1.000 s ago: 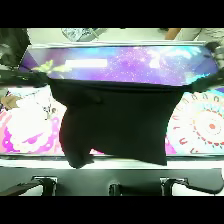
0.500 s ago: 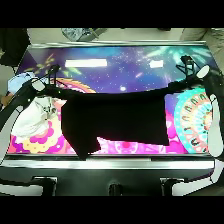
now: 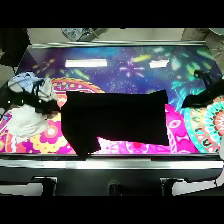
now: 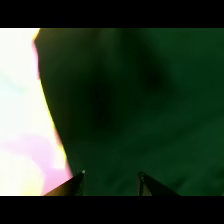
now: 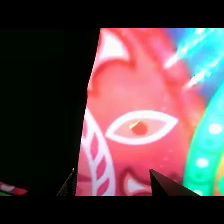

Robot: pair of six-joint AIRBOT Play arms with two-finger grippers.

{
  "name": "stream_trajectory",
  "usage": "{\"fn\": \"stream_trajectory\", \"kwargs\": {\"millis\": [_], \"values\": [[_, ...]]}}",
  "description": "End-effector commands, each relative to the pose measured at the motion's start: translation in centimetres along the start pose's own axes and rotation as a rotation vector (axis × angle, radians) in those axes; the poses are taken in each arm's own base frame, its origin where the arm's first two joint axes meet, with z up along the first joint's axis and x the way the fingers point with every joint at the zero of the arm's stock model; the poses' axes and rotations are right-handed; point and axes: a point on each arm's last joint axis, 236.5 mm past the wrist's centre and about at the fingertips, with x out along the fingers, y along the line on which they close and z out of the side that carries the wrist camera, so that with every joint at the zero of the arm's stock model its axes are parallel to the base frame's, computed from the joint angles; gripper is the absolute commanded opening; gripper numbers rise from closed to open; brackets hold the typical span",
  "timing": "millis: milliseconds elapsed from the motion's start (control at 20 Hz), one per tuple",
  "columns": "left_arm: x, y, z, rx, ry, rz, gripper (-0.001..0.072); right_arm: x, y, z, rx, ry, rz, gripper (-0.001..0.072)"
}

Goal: Fold the shirts.

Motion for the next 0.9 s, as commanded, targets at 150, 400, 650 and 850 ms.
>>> {"fn": "stream_trajectory", "kwargs": {"millis": [150,400,650,850], "values": [[5.4,1.4,-7.3,-0.074,0.136,-0.11,0.0477,2.1,2.1,-5.1,0.023,0.157,0.106,0.0525],[6.7,0.9,-6.7,-0.103,0.097,-0.133,0.0461,2.2,2.1,-5.1,0.023,0.156,0.11,0.0525],[7.5,0.4,-6.0,-0.077,0.079,-0.115,0.0089,4.1,3.0,-7.2,0.033,0.213,0.127,0.0529],[7.4,0.4,-5.9,-0.076,0.072,-0.113,0.0036,8.3,5.2,-9.6,0.063,0.259,0.205,0.0566]]}}
